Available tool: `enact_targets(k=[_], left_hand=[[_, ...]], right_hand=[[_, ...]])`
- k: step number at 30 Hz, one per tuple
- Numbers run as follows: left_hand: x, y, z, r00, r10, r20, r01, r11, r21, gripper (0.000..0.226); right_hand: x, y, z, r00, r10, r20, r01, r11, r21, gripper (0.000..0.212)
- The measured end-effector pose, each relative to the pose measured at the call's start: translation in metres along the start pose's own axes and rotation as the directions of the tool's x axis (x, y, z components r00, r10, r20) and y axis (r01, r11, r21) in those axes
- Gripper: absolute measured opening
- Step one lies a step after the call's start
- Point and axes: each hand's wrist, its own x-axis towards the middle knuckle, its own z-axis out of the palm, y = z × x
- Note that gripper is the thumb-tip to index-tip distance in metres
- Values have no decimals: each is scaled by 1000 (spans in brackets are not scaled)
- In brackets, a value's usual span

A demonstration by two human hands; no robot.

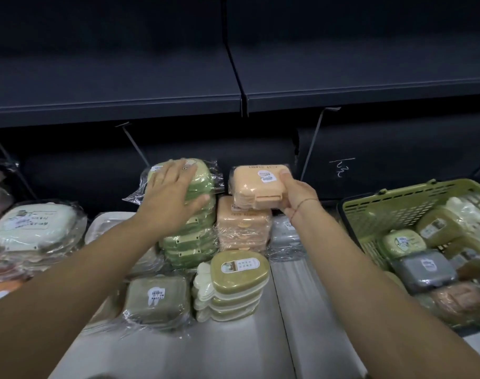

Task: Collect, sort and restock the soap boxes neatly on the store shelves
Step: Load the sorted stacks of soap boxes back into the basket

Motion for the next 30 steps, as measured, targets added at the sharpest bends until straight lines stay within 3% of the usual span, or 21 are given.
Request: enact_targets(k=[2,5,15,20,23,26,30], left_hand=[[0,-12,9,994,-33,104,23,995,94,78],[2,-12,12,993,-24,119,12,995,103,80],[5,-10,13,997,-28,67,24,998,51,78],[8,-6,13,1000,-20,19,18,995,99,74],[10,22,18,991,84,-108,-71,991,114,72],[13,86,32,954,261,-148,-259,965,31,71],[19,206,80,878,479,-2,-468,858,-210,78]], right_hand=[[14,9,13,998,-30,-52,19,979,-202,45],[18,23,24,999,-15,-33,-2,895,-447,62],[15,35,44,997,-72,-1,62,862,-503,70],[10,19,27,995,-64,72,95,761,-642,81],[2,-15,-9,968,-160,195,251,687,-682,75],[-2,-63,-72,913,-217,346,406,579,-707,51],[7,-114,-203,945,-107,308,321,474,-820,39]])
